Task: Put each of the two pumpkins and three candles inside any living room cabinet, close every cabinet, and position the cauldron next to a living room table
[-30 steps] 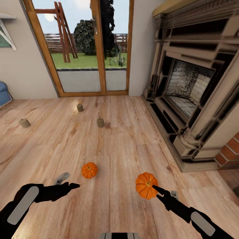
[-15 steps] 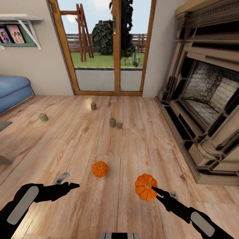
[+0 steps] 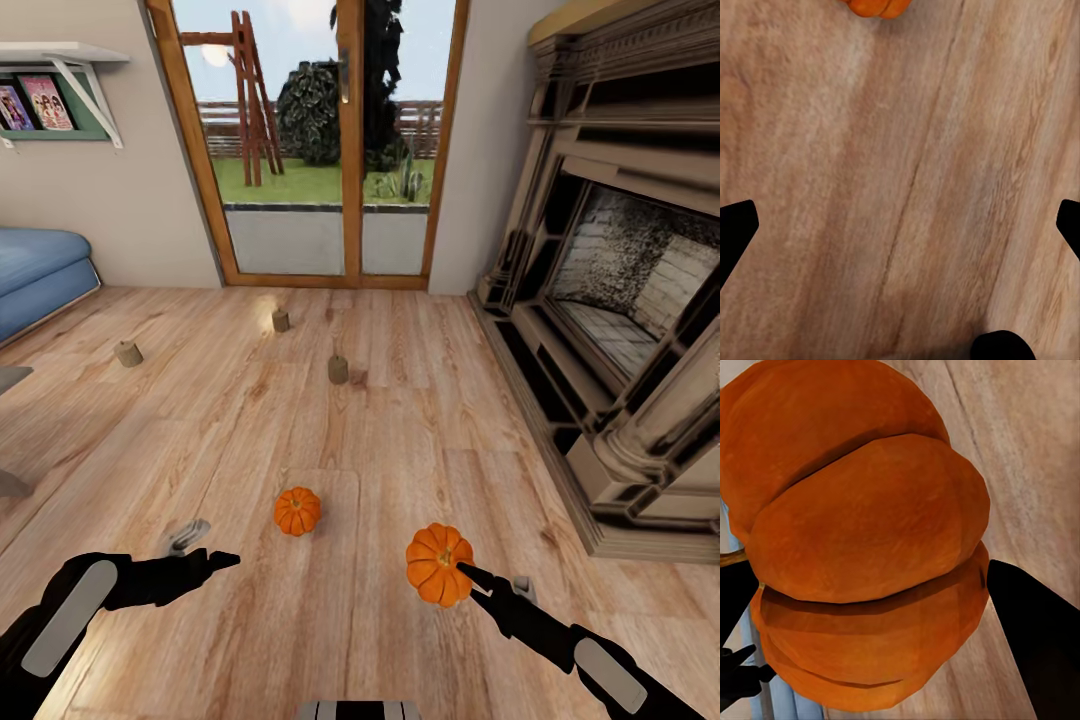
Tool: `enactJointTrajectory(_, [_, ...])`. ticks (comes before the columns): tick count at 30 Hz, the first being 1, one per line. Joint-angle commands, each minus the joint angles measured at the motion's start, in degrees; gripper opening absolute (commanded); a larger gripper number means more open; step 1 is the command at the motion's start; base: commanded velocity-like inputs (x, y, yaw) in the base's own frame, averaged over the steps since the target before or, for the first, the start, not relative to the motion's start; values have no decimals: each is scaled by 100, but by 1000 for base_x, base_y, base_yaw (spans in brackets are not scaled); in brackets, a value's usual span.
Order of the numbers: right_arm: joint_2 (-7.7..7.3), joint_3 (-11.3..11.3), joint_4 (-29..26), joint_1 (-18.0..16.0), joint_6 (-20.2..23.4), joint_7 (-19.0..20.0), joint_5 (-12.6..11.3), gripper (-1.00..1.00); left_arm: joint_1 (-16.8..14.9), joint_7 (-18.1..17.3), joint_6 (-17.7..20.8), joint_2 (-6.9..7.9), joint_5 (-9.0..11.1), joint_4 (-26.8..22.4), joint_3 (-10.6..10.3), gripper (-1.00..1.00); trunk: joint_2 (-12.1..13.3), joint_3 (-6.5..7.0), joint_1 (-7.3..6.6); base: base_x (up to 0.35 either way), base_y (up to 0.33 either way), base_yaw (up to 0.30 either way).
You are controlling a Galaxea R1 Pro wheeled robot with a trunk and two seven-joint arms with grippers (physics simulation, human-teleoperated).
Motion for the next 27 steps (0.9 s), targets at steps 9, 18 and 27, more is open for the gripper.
enactJointTrajectory(9, [-6,33,0,-6,26,18,-57,-100,-3,-7,12,-5,-19,29,-11,100,-2,-4,-1,132,-2,0])
enactJointTrajectory(18, [-32,31,-70,-6,61,37,-49,-100,-3,-9,12,-20,-4,34,-39,100,-2,-4,-1,48,0,0])
enactJointTrajectory(27, [119,35,-225,-1327,395,-842,704,-100,-3,4,-87,-21,-27,38,-23,100,-2,-4,-1,0,0,0])
